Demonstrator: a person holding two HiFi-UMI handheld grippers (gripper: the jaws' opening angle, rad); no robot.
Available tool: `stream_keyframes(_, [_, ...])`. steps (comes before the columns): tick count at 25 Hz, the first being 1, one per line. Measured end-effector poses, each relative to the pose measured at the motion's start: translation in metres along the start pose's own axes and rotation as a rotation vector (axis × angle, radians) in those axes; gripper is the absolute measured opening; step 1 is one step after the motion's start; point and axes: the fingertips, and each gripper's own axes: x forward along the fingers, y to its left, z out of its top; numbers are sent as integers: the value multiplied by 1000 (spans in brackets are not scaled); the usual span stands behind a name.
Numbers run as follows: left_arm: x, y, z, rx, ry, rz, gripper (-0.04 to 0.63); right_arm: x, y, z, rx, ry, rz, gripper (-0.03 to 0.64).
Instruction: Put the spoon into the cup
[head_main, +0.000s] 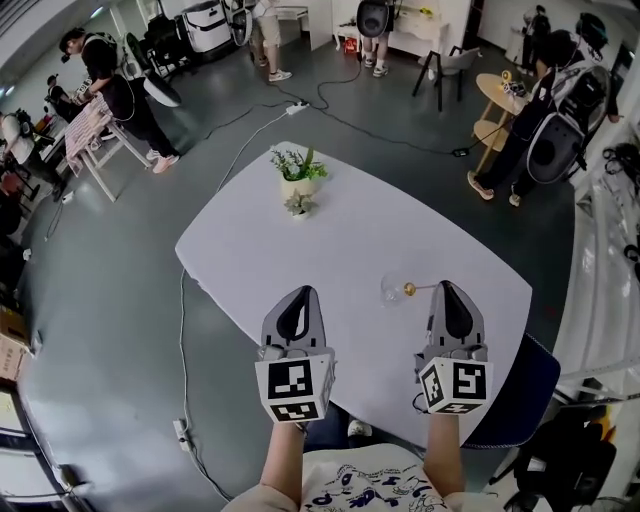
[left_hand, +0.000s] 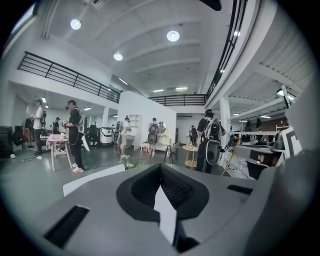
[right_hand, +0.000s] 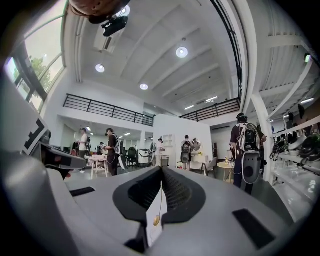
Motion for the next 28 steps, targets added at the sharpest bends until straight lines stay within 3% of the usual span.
stream_keyframes(14, [129,15,-21,15,123,-152,14,93,-12,-63,5,153,-67,18])
stream_keyframes(28, [195,9,-68,10,245,-241,14,125,-31,-137,50,307,-110,18])
